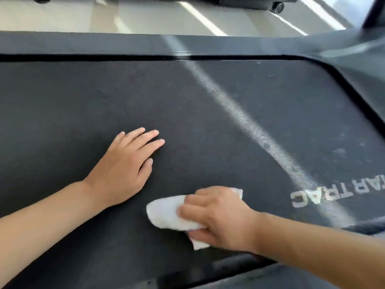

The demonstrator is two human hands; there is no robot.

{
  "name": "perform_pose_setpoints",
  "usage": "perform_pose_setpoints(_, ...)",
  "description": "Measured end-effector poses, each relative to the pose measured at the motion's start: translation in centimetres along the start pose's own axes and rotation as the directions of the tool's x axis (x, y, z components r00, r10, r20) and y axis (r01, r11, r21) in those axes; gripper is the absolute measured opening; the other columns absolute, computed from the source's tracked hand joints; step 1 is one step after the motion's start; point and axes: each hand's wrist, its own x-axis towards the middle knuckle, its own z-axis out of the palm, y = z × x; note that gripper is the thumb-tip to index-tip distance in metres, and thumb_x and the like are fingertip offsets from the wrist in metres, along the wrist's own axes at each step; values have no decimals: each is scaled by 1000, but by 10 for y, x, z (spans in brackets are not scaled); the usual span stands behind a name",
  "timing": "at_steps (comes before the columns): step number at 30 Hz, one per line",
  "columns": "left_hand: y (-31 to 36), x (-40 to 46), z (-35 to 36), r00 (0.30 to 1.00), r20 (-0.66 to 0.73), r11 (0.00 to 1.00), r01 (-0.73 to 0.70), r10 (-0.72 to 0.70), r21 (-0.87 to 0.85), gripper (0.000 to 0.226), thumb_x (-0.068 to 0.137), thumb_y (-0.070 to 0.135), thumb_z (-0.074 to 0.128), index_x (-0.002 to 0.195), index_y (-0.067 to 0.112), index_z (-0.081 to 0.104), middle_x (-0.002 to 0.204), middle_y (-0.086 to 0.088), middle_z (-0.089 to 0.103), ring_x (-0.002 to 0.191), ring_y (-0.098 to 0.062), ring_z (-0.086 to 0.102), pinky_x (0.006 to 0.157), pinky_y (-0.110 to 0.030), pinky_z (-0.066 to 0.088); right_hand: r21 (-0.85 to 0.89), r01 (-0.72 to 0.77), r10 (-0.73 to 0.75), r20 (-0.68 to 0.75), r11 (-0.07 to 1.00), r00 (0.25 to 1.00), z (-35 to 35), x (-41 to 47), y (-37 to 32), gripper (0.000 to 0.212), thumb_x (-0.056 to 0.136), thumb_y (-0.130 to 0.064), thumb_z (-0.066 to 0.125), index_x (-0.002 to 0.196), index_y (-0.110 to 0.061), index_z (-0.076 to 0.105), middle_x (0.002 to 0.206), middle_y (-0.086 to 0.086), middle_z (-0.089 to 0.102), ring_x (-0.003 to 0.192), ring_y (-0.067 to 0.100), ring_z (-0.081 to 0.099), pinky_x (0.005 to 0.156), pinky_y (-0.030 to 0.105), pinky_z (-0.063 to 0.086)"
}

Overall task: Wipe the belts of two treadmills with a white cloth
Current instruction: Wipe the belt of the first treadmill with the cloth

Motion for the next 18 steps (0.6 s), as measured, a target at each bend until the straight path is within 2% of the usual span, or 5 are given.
perform_pose_setpoints(3, 16, 10, 8, 997, 28, 997, -76, 77, -28, 54, 101, 35, 37, 151, 23, 54, 163, 4, 43, 153, -24, 35, 125, -55, 25, -33, 165, -162, 81, 986, 983, -10, -7, 21, 21, 94, -32, 64, 99, -12, 66, 87, 0, 56, 75, 22, 47, 64, 33, 34)
perform_pose_setpoints(5, 24, 19, 13, 996, 20, 995, -90, 91, -40, 53, 100, 36, 40, 148, 23, 56, 161, 3, 45, 152, -25, 37, 125, -54, 24, -88, -93, 84, -108, 992, 991, -29, 6, 72, 20, 92, -33, 65, 96, -14, 63, 85, -4, 57, 78, 24, 57, 63, 33, 39)
perform_pose_setpoints(8, 26, 24, 14, 997, 5, 994, -76, 76, -80, 51, 100, 36, 40, 146, 26, 57, 159, 7, 46, 151, -22, 38, 126, -51, 22, -76, -656, 582, -393, 751, 712, -73, 14, 163, 23, 94, -43, 59, 96, -21, 54, 78, -6, 59, 79, 28, 60, 65, 34, 40)
perform_pose_setpoints(11, 26, 24, 12, 998, -14, 993, -63, 62, -99, 50, 100, 36, 40, 145, 28, 58, 157, 9, 47, 150, -20, 39, 126, -53, 24, -67, -763, 679, -410, 643, 609, -85, 18, 176, 25, 96, -46, 53, 97, -21, 51, 79, -2, 62, 80, 31, 61, 67, 37, 43)
perform_pose_setpoints(18, 26, 25, 16, 998, -27, 995, -66, 65, -68, 50, 98, 32, 42, 146, 23, 58, 158, 5, 48, 149, -24, 41, 124, -55, 26, 12, 62, -62, -5, 998, 998, 2, -10, -8, 20, 92, -34, 66, 94, -15, 57, 87, 2, 55, 73, 26, 48, 62, 38, 31)
